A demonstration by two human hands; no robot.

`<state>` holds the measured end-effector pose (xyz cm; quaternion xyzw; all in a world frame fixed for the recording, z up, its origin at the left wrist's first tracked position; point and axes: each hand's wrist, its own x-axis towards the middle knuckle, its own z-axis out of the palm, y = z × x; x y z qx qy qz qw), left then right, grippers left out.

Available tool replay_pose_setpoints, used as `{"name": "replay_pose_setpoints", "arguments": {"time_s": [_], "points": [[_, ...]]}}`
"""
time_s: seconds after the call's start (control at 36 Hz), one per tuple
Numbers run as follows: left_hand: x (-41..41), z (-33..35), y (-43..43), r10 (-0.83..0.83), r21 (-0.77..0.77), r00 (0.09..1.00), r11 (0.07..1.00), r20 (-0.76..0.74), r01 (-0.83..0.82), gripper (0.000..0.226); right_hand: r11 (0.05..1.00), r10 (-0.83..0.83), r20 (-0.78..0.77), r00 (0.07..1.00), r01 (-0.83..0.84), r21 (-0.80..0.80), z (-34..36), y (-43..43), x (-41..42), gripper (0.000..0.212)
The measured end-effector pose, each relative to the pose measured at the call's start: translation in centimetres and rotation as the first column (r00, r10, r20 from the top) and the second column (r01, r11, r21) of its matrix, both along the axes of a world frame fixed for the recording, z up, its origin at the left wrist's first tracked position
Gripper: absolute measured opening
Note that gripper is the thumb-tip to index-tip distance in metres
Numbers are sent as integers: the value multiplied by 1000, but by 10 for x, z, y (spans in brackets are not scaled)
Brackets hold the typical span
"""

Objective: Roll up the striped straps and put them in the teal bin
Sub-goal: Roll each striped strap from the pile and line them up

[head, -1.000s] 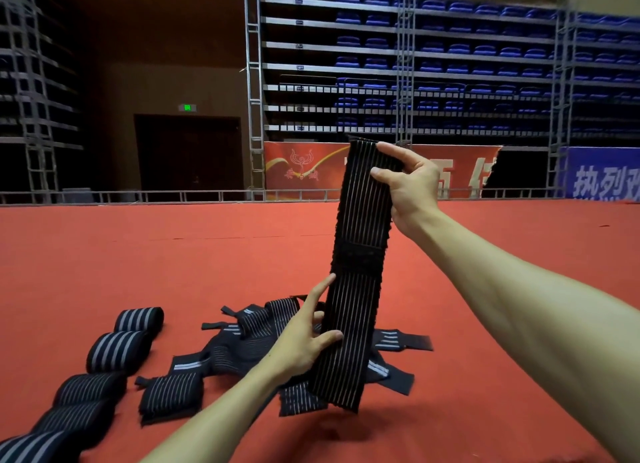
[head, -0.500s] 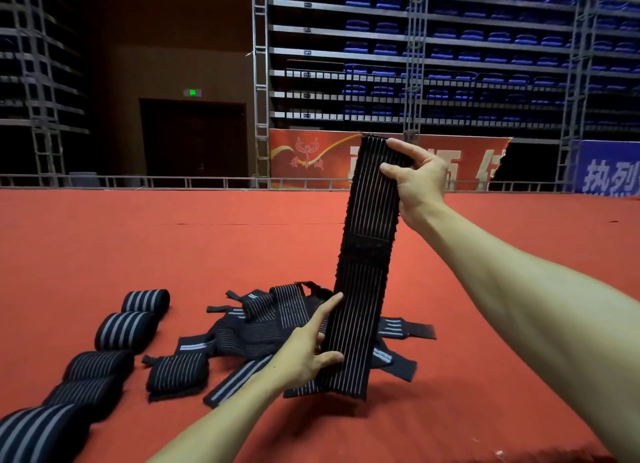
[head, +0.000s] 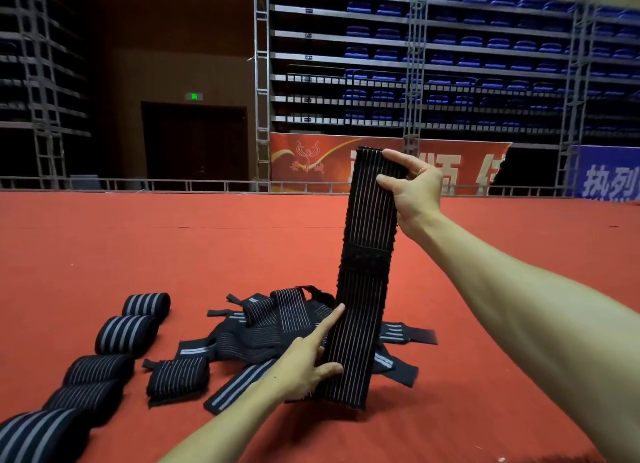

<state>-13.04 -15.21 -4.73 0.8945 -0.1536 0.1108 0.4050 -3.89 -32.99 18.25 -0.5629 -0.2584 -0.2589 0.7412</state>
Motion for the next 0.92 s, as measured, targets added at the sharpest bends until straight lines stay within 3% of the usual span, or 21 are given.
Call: {"name": "replay_pose_setpoints", "arguments": {"time_s": [0.64, 0.83, 0.92], "points": [[-18, 7, 1, -41, -7, 999, 999, 20, 41, 110, 1000, 4, -9, 1000, -4, 7, 7, 2, -7, 48], [-32, 9, 7, -48, -75, 998, 996, -52, 44, 107, 1000, -4, -30, 1000, 4, -11, -1, 8, -12, 47], [-39, 5, 9, -3, -15, 997, 1000, -80, 2, 110, 999, -20, -61, 998, 18, -43, -11, 12, -16, 44]]}}
